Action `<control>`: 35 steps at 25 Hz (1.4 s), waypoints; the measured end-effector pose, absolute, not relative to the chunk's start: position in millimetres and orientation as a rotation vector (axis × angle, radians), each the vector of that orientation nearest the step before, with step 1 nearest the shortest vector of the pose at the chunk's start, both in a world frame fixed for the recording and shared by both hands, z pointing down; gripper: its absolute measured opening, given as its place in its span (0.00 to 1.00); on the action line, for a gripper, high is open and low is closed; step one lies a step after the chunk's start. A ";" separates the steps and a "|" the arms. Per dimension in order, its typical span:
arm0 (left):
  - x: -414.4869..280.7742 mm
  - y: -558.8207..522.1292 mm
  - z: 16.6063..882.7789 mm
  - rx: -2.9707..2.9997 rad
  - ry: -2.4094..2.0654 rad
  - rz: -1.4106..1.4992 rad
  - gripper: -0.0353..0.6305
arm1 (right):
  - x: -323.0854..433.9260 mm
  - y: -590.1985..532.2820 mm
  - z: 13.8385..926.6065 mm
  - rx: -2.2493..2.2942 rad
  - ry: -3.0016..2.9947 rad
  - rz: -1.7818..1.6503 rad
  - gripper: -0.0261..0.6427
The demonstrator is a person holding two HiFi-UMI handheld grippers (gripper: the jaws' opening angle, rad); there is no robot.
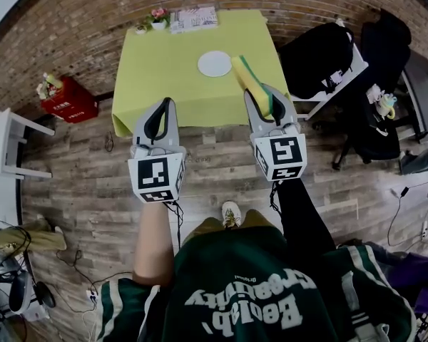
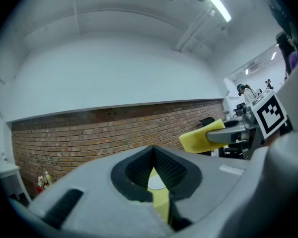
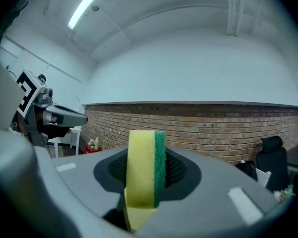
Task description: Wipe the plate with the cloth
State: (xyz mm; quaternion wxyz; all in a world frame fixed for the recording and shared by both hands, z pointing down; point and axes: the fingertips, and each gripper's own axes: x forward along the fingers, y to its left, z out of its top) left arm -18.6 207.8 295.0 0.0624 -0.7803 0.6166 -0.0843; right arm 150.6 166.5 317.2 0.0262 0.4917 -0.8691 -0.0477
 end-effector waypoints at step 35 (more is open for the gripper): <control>-95.7 -30.7 330.2 -2.544 1.619 -0.273 0.05 | 53.9 -56.7 352.0 1.581 -2.490 -0.106 0.23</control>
